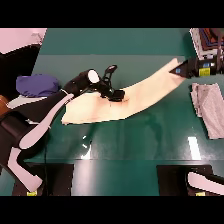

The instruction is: Fold the shirts.

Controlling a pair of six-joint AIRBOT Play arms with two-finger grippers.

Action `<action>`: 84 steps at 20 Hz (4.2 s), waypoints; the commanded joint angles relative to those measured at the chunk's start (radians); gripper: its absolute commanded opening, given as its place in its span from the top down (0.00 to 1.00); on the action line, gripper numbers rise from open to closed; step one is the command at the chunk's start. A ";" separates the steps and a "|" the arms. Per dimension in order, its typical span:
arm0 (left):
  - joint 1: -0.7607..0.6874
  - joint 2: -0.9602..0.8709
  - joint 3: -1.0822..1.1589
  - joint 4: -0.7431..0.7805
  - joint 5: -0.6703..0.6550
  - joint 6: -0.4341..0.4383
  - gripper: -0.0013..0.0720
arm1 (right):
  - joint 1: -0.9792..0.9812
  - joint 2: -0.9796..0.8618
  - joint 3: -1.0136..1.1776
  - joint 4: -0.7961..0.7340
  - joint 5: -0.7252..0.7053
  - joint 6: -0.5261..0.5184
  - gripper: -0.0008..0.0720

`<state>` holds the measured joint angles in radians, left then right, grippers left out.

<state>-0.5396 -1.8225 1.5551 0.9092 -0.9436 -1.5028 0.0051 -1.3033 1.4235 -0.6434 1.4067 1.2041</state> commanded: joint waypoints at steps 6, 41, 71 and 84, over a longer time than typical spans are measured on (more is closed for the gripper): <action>-0.022 -0.042 0.035 0.092 -0.015 -0.002 0.95 | 0.233 0.012 0.123 0.050 -0.075 0.026 0.97; 0.694 0.576 0.062 0.372 -0.323 0.012 0.95 | 0.368 -0.208 -0.350 -0.042 -0.473 0.164 0.15; 0.256 0.563 0.052 0.287 -0.130 -0.036 0.95 | -0.357 -0.117 0.025 -0.240 -0.348 0.195 0.97; 0.233 0.561 0.052 0.291 -0.111 -0.035 0.95 | -0.620 0.055 0.028 -0.175 -0.330 0.207 0.97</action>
<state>-0.3054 -1.2610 1.6066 1.1980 -1.0573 -1.5375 -0.5739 -1.3075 1.4509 -0.8173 1.0363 1.4109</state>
